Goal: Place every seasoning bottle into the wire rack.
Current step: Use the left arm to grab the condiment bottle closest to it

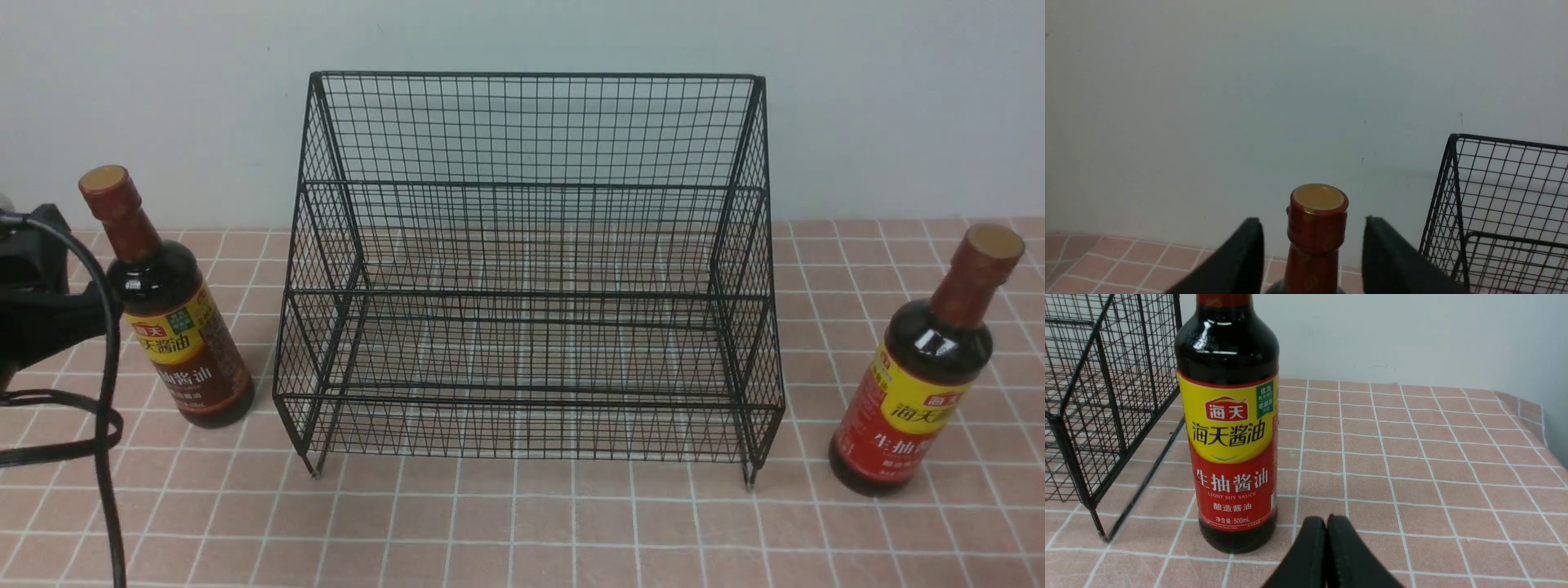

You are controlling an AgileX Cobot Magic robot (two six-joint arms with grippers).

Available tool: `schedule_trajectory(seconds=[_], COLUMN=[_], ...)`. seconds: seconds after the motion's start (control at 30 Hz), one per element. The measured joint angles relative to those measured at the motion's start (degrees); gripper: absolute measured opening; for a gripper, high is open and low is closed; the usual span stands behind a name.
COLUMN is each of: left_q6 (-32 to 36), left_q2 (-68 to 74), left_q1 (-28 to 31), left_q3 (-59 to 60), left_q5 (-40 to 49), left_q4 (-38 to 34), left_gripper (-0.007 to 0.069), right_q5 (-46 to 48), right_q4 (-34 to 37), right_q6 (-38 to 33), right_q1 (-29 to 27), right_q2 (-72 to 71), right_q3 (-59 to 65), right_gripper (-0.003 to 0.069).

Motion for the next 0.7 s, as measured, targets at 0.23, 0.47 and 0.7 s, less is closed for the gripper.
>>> schedule_trajectory(seconds=[0.23, 0.47, 0.7], left_q6=[-0.2, 0.0, 0.4], left_q2=[8.8, 16.1, 21.3], left_q1=[0.0, 0.0, 0.0], left_q3=[-4.6, -9.6, -13.4], left_q5=[-1.4, -2.0, -2.7], left_q4=[0.0, -1.4, -3.4], left_gripper=[0.0531, 0.0553, 0.0553], right_q5=[0.0, 0.0, 0.0], right_q4=[0.0, 0.0, 0.0], right_q6=[0.0, 0.0, 0.0], right_q1=[0.0, 0.0, 0.0], right_q2=[0.0, 0.0, 0.0], right_q3=[0.0, 0.0, 0.0], right_gripper=[-0.0014, -0.0014, -0.0014])
